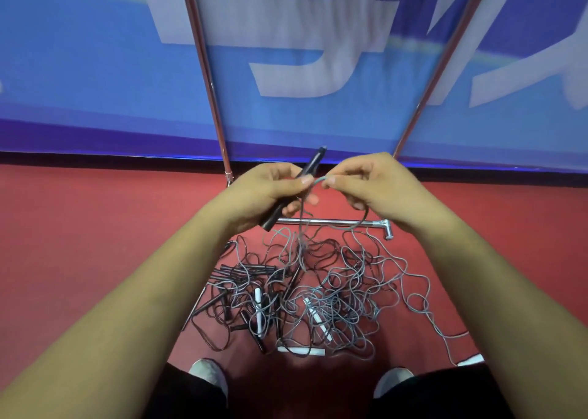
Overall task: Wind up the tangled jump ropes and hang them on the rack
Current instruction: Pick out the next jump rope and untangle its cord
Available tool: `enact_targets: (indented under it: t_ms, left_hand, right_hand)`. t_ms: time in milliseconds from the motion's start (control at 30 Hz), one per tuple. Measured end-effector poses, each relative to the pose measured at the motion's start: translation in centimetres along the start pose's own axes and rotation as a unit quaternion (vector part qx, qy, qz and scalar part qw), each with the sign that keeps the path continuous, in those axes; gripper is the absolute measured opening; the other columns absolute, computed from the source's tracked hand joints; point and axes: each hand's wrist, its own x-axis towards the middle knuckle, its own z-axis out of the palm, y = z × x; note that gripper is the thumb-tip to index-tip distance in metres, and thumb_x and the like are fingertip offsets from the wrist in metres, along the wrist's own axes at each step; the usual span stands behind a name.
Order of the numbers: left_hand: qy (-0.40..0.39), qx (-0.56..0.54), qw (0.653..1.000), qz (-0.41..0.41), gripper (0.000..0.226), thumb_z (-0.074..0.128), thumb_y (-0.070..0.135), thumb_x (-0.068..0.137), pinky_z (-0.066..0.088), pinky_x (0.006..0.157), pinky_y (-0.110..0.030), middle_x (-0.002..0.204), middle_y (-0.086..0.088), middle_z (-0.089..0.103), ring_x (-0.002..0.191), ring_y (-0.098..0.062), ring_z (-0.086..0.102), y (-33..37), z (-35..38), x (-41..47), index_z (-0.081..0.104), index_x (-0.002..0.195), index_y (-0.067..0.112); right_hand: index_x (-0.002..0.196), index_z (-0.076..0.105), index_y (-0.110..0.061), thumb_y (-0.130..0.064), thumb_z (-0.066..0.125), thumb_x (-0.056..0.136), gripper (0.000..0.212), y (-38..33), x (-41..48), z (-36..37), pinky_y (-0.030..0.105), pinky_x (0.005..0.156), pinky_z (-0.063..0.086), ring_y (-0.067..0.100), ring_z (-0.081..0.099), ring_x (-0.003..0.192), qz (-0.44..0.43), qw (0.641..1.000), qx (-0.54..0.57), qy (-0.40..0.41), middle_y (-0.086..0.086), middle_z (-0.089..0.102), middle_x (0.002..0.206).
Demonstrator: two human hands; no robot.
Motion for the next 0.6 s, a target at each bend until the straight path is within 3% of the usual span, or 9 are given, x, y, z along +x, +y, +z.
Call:
enact_targets:
  t_ms: [67, 133, 233, 333, 367, 433, 467, 533, 600]
  left_hand:
    - [-0.021, -0.007, 1.0, 0.019, 0.008, 0.06, 0.007, 0.093, 0.036, 0.049, -0.017, 0.07, -0.004, 0.059, 0.047, -0.009, 0.042, 0.1, -0.1, 0.0, 0.053, 0.089, 0.007]
    - [-0.002, -0.088, 0.994, 0.058, 0.012, 0.061, 0.003, 0.091, 0.034, 0.049, -0.018, 0.065, -0.002, 0.052, 0.047, -0.009, 0.039, 0.5, -0.5, 0.2, 0.051, 0.086, 0.008]
    - [0.036, -0.19, 0.975, 0.111, 0.008, 0.052, 0.004, 0.089, 0.033, 0.051, -0.02, 0.064, -0.002, 0.048, 0.048, -0.009, 0.038, 1.0, -1.3, 0.3, 0.048, 0.085, 0.011]
    - [0.047, -0.241, 0.961, 0.126, 0.013, 0.047, 0.002, 0.094, 0.035, 0.053, -0.019, 0.066, -0.001, 0.05, 0.049, -0.008, 0.04, 1.0, -2.0, 0.3, 0.048, 0.086, 0.012]
    - [0.069, -0.241, 0.961, 0.117, 0.016, 0.046, 0.0, 0.096, 0.036, 0.053, -0.019, 0.067, -0.002, 0.053, 0.05, -0.009, 0.041, 1.0, -2.2, 0.4, 0.048, 0.086, 0.012]
    - [0.172, -0.154, 0.969, 0.089, 0.017, 0.05, -0.001, 0.098, 0.037, 0.052, -0.021, 0.068, -0.004, 0.062, 0.052, -0.014, 0.046, 0.7, -2.8, 0.6, 0.049, 0.086, 0.012]
    - [0.238, -0.058, 0.967, 0.075, 0.017, 0.054, 0.001, 0.097, 0.039, 0.052, -0.024, 0.066, -0.002, 0.066, 0.054, -0.018, 0.05, 0.4, -3.3, 0.7, 0.049, 0.087, 0.013]
    - [0.328, 0.132, 0.933, 0.062, 0.013, 0.059, 0.005, 0.095, 0.042, 0.056, -0.027, 0.063, 0.003, 0.066, 0.058, -0.02, 0.059, -0.1, -4.1, 0.6, 0.054, 0.091, 0.016]
    - [0.314, 0.166, 0.931, 0.08, 0.011, 0.058, 0.003, 0.096, 0.043, 0.057, -0.025, 0.08, 0.001, 0.069, 0.058, -0.013, 0.063, 0.1, -3.7, 0.1, 0.057, 0.096, 0.015]
  right_hand:
    - [0.084, 0.073, -0.011, -0.017, 0.07, 0.091, 0.01, 0.8, 0.3, -0.8, 0.024, 0.052, 0.043, 0.015, 0.047, 0.052, -0.001, 1.0, -0.015, -0.005, 0.007, 0.054, 0.055]
    - [0.082, 0.071, -0.013, -0.024, 0.071, 0.091, 0.014, 2.7, 0.5, -1.5, 0.031, 0.062, 0.048, 0.014, 0.055, 0.059, 0.013, 0.993, -0.094, -0.064, 0.01, 0.066, 0.064]
    - [0.085, 0.071, -0.013, -0.032, 0.068, 0.092, 0.021, 6.0, 0.5, -2.6, 0.025, 0.056, 0.035, 0.014, 0.045, 0.06, 0.098, 0.968, -0.184, -0.142, 0.019, 0.065, 0.075]
    - [0.085, 0.076, -0.02, -0.027, 0.071, 0.091, 0.01, 7.8, 0.5, -3.2, 0.012, 0.052, 0.04, 0.002, 0.053, 0.059, 0.143, 0.968, -0.162, -0.125, -0.004, 0.069, 0.074]
    - [0.083, 0.077, -0.024, -0.026, 0.072, 0.09, 0.009, 8.0, 0.5, -3.2, 0.015, 0.057, 0.046, 0.004, 0.06, 0.062, 0.143, 0.971, -0.156, -0.113, -0.007, 0.072, 0.075]
    - [0.079, 0.08, -0.025, -0.029, 0.076, 0.086, 0.01, 7.9, 0.8, -3.3, 0.038, 0.08, 0.055, 0.022, 0.069, 0.082, 0.12, 0.977, -0.153, -0.082, 0.001, 0.076, 0.082]
    - [0.077, 0.08, -0.022, -0.029, 0.078, 0.084, 0.01, 7.3, 0.8, -3.4, 0.042, 0.089, 0.052, 0.027, 0.069, 0.087, 0.104, 0.983, -0.135, -0.066, 0.005, 0.076, 0.084]
    - [0.078, 0.08, -0.015, -0.023, 0.08, 0.081, 0.009, 5.5, 0.8, -3.4, 0.037, 0.088, 0.051, 0.022, 0.068, 0.08, 0.075, 0.994, -0.07, -0.039, 0.01, 0.076, 0.081]
    - [0.081, 0.079, -0.008, -0.016, 0.081, 0.079, 0.008, 3.4, 0.7, -3.1, 0.028, 0.081, 0.055, 0.018, 0.069, 0.072, 0.055, 0.997, -0.019, -0.043, 0.013, 0.074, 0.074]
